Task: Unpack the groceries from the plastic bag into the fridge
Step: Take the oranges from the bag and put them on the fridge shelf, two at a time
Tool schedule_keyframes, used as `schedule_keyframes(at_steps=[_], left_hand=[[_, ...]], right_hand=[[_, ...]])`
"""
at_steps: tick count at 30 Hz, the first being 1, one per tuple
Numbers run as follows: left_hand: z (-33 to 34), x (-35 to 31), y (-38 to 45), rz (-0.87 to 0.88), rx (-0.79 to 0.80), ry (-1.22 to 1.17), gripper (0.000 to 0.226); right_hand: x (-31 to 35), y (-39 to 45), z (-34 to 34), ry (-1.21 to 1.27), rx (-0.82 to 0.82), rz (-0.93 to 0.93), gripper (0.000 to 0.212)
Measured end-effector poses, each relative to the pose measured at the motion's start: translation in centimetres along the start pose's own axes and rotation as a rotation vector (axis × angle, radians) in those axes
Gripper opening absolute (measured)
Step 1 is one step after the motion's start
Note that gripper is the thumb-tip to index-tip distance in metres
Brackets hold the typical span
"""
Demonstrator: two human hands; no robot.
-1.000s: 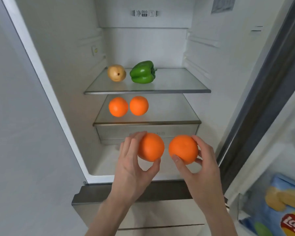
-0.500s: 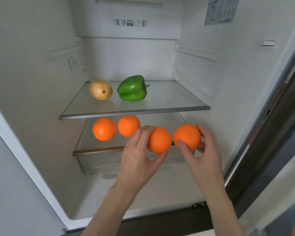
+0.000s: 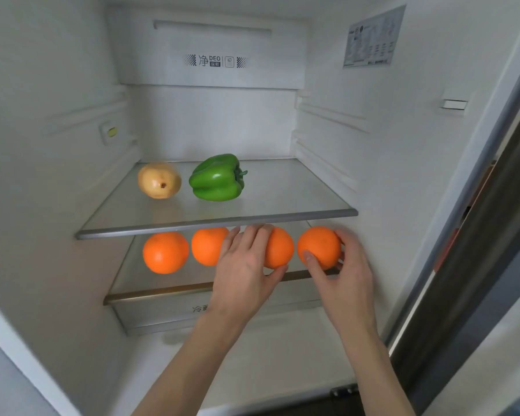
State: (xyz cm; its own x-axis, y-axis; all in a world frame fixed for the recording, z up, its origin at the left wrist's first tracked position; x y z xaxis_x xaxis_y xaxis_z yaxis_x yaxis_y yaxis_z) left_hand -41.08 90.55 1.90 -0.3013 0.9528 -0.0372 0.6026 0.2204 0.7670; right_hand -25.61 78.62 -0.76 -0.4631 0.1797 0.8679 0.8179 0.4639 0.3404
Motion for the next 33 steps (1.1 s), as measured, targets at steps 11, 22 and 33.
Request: schedule_keyframes(at_steps=[11,22,33], left_hand=[[2.2,1.5,1.1,-0.061,0.121,0.076,0.075],[3.7,1.6,1.6,-0.033,0.137,0.02,0.077],[3.4,2.0,1.4,-0.006,0.138,0.076,0.081]], right_hand=[[-0.8,1.4,2.9,-0.132,0.031,-0.017,0.062],[-0.7,2.0,3.6,-0.279,-0.06,-0.01,0.076],[-0.5,2.2,4.0,-0.31,-0.072,-0.023,0.079]])
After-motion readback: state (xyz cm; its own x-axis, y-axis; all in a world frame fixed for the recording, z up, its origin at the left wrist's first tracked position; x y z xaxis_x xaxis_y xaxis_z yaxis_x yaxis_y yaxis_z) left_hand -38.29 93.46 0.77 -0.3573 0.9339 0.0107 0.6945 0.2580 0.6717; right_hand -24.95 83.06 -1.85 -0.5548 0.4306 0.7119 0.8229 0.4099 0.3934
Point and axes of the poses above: each hand's wrist, its own y-axis towards the middle knuckle, its own z-axis out of the palm, x = y × z, the point moved 10 cm from there along y, towards the middle knuckle, and after that the axes turned 15 degrees about z, right-handed, at the moved point
